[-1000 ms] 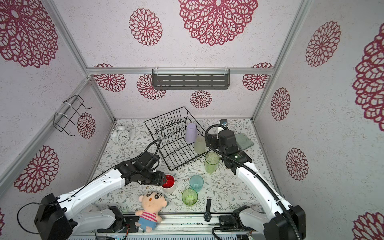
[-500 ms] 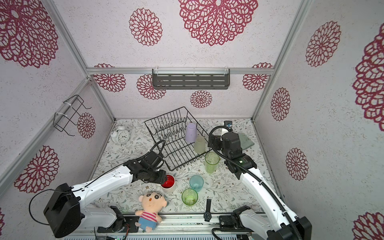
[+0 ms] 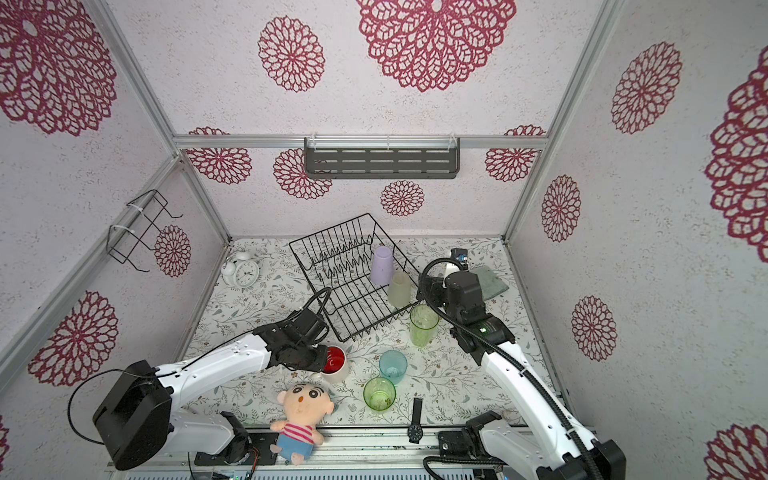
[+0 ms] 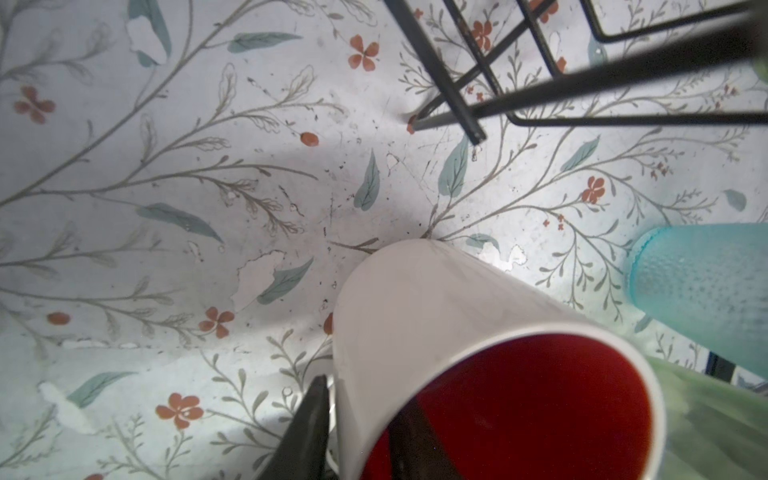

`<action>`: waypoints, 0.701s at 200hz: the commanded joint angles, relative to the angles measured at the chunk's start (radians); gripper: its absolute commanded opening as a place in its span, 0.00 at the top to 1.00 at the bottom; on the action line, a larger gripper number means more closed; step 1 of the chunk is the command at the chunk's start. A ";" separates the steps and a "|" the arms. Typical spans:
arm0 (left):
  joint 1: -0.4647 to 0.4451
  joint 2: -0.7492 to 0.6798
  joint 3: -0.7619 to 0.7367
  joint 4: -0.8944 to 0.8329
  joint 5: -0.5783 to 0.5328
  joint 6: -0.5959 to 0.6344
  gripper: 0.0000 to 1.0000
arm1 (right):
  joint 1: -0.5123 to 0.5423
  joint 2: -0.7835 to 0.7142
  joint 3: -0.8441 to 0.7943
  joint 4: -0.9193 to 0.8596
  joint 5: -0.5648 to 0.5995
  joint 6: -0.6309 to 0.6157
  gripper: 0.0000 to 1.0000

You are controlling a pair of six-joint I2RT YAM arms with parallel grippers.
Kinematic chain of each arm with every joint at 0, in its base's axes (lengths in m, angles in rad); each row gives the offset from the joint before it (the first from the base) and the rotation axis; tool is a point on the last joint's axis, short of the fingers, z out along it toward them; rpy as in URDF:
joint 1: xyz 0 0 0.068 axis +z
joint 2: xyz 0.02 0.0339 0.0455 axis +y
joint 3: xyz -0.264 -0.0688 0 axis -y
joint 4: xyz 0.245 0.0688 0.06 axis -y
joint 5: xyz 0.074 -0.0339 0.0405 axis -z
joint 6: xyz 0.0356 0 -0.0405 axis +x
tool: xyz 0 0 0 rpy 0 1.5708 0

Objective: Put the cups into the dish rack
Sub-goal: 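Grasp the white mug's rim with the left gripper and lift it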

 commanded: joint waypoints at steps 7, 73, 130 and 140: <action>-0.005 0.001 -0.019 -0.006 -0.019 0.006 0.80 | -0.004 -0.025 0.007 0.030 -0.008 0.022 0.01; -0.003 -0.057 -0.008 -0.045 -0.049 -0.005 0.93 | -0.004 -0.031 -0.008 0.039 -0.007 0.024 0.01; 0.015 -0.162 0.026 -0.095 -0.096 -0.043 1.00 | -0.004 -0.034 -0.005 0.046 -0.026 0.031 0.01; 0.029 -0.188 0.029 -0.097 -0.088 -0.048 1.00 | -0.003 -0.034 -0.007 0.048 -0.026 0.031 0.01</action>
